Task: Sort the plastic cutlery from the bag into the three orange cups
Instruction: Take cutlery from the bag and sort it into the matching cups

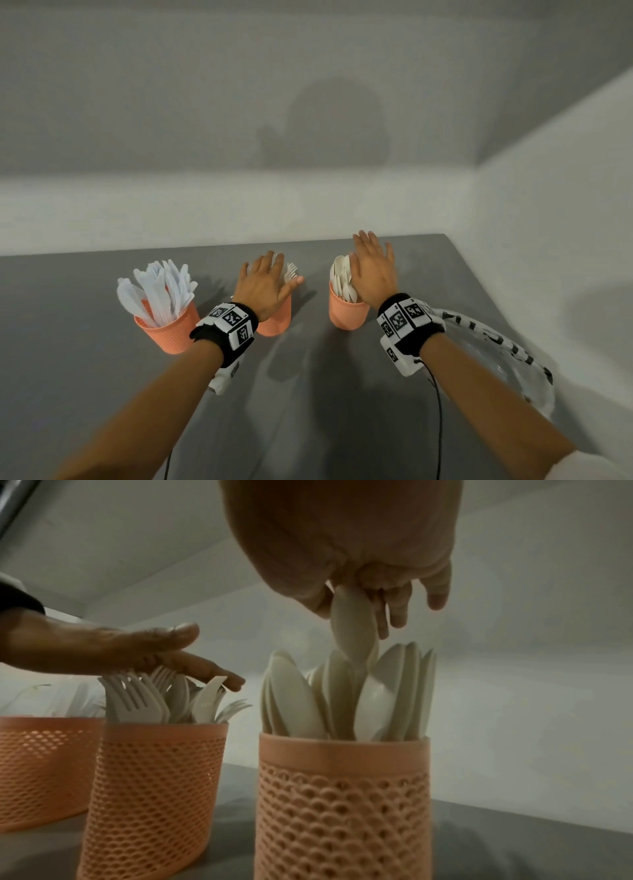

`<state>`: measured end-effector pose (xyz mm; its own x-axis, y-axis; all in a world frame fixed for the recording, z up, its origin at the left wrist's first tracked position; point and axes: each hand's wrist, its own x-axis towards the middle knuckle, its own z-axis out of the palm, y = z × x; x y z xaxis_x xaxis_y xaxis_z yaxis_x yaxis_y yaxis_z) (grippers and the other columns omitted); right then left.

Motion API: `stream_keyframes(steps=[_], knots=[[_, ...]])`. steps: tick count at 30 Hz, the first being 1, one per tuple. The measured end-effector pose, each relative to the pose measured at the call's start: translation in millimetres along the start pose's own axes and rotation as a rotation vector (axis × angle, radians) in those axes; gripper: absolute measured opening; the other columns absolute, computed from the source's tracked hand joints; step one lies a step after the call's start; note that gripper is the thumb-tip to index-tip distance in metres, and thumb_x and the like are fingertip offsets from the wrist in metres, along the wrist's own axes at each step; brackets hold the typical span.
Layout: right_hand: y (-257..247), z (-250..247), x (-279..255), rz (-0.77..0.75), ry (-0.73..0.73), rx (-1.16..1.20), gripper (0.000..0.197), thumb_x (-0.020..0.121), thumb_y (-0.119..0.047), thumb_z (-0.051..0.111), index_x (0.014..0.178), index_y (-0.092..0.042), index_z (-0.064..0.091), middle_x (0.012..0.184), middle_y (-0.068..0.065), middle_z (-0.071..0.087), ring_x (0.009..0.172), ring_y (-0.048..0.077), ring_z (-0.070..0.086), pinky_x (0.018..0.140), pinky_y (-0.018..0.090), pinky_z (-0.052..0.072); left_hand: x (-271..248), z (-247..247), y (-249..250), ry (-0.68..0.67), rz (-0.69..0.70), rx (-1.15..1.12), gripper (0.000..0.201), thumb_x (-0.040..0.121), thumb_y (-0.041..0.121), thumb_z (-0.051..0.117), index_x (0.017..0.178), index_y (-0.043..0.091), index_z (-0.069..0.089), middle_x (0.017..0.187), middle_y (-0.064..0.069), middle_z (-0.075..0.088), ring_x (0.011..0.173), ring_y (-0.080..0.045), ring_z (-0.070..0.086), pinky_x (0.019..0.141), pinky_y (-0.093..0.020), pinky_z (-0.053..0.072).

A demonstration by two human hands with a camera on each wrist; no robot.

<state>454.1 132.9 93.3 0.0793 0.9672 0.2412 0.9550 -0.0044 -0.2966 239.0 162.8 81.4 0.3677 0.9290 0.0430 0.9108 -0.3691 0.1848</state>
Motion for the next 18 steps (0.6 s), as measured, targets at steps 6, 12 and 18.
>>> stream_keyframes(steps=[6, 12, 18], knots=[[0, 8, -1, 0.001, -0.071, -0.083, 0.094, 0.076, -0.057, -0.011, 0.146, -0.005, 0.022, 0.158, 0.01, 0.01, 0.147, 0.02, 0.002, 0.116, 0.042, -0.007, -11, 7, -2, 0.131, -0.138, -0.15, 0.119, 0.064, 0.083, -0.015, 0.145, 0.005, 0.021, 0.152, -0.015, 0.026, 0.14, -0.03, 0.026, 0.115, -0.045, 0.022], [-2, 28, -10, 0.019, -0.125, -0.139, 0.104, 0.072, -0.066, -0.018, 0.146, -0.006, 0.024, 0.154, 0.013, 0.024, 0.145, 0.023, 0.015, 0.117, 0.045, -0.001, -8, 13, 5, 0.057, -0.096, -0.091, 0.103, 0.071, 0.076, 0.0, 0.147, 0.007, 0.015, 0.154, -0.015, 0.02, 0.142, -0.03, 0.02, 0.115, -0.041, 0.02], [-5, 33, -3, -0.008, -0.105, -0.152, 0.083, 0.078, -0.059, -0.005, 0.145, -0.025, 0.031, 0.152, 0.014, 0.029, 0.139, 0.031, 0.028, 0.114, 0.052, 0.008, -3, 16, 19, 0.083, -0.209, -0.118, 0.065, 0.095, 0.048, 0.031, 0.147, 0.011, 0.019, 0.153, -0.019, 0.02, 0.14, -0.033, 0.021, 0.113, -0.044, 0.024]])
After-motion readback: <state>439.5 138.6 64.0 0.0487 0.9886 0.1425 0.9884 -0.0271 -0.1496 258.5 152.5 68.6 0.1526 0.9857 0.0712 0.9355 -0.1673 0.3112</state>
